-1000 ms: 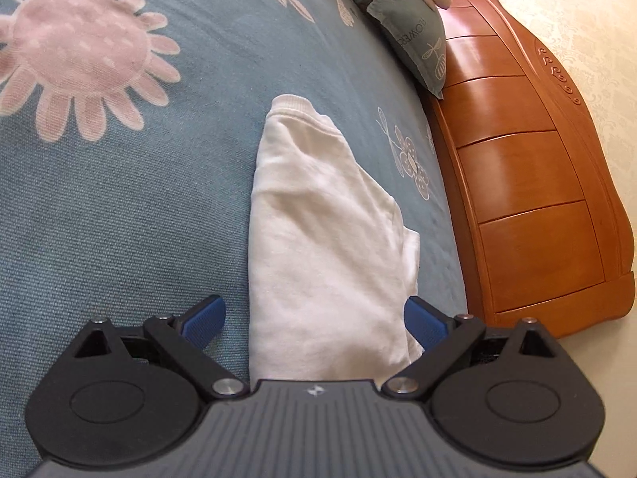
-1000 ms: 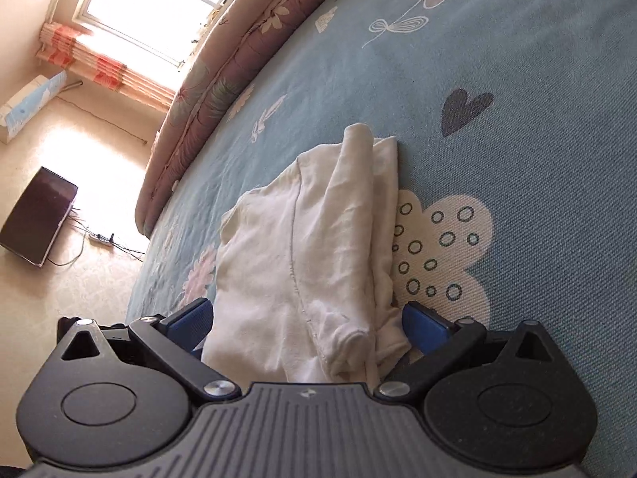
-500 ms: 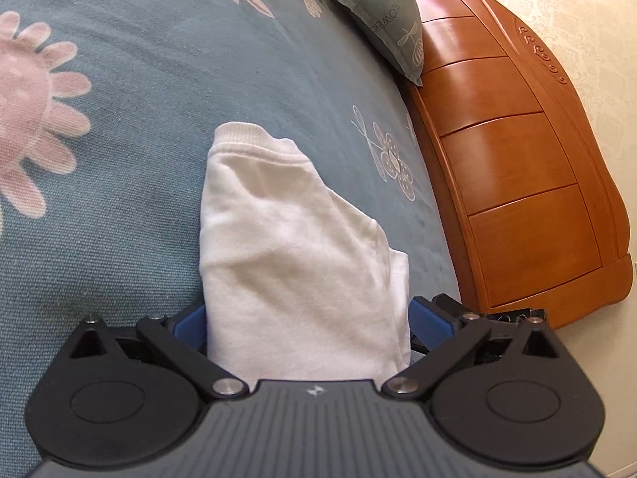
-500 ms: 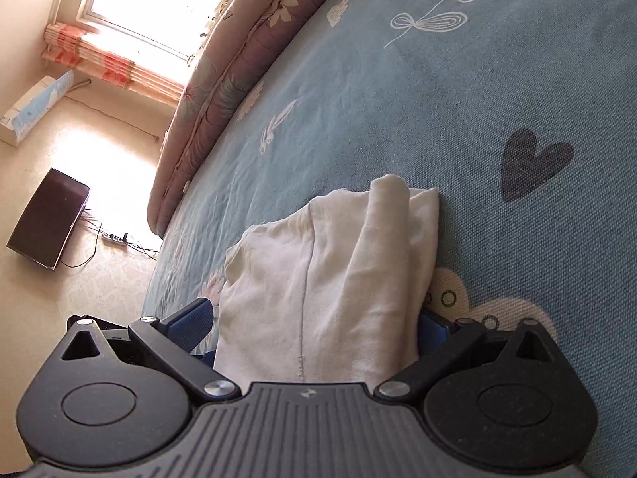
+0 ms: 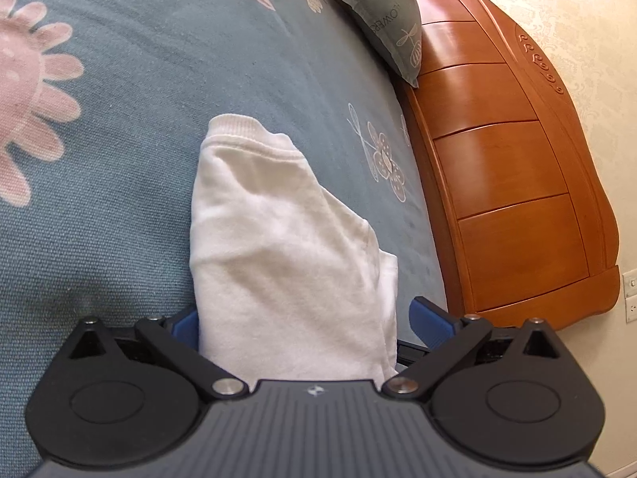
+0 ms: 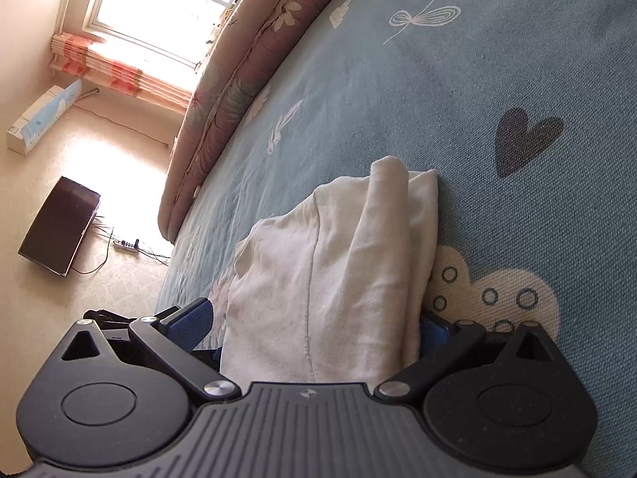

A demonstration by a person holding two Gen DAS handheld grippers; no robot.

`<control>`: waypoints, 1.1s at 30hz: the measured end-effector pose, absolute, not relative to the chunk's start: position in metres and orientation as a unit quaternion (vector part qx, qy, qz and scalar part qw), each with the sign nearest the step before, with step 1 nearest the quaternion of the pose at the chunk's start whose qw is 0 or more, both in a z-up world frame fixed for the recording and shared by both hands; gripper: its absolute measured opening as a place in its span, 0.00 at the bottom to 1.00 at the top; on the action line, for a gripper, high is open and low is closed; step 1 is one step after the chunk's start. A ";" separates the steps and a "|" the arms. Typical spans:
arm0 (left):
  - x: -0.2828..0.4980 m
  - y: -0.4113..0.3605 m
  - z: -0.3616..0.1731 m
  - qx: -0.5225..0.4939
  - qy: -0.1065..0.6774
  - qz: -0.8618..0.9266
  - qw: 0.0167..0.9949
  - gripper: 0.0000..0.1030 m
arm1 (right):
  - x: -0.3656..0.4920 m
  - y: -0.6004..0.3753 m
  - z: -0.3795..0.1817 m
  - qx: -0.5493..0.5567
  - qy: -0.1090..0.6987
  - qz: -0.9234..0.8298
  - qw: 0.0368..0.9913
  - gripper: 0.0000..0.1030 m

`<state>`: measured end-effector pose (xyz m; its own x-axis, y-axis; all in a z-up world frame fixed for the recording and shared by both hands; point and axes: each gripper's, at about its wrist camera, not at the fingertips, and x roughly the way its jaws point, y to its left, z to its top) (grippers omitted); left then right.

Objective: Fold clothes

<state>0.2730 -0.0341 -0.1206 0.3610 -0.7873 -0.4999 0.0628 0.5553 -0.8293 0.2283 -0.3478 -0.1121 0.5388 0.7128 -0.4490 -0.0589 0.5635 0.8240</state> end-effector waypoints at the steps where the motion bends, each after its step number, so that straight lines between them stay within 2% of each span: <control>1: 0.269 -0.032 -0.122 -0.378 0.489 -0.294 0.729 0.98 | 0.226 -0.346 -0.112 0.393 0.412 0.247 0.784 1.00; 6: 0.261 -0.024 -0.128 -0.384 0.486 -0.318 0.718 0.97 | 0.205 -0.342 -0.110 0.375 0.413 0.264 0.787 1.00; 15: 0.274 -0.042 -0.125 -0.350 0.486 -0.317 0.736 0.97 | 0.216 -0.339 -0.113 0.377 0.399 0.253 0.797 1.00; 20: 0.265 -0.032 -0.132 -0.363 0.480 -0.321 0.731 0.89 | 0.199 -0.337 -0.111 0.362 0.401 0.256 0.802 0.98; 26: 0.269 -0.050 -0.129 -0.346 0.495 -0.299 0.738 0.94 | 0.199 -0.323 -0.106 0.332 0.387 0.229 0.829 0.99; 33: 0.270 -0.062 -0.124 -0.338 0.501 -0.297 0.739 0.94 | 0.193 -0.301 -0.085 0.273 0.367 0.209 0.864 0.98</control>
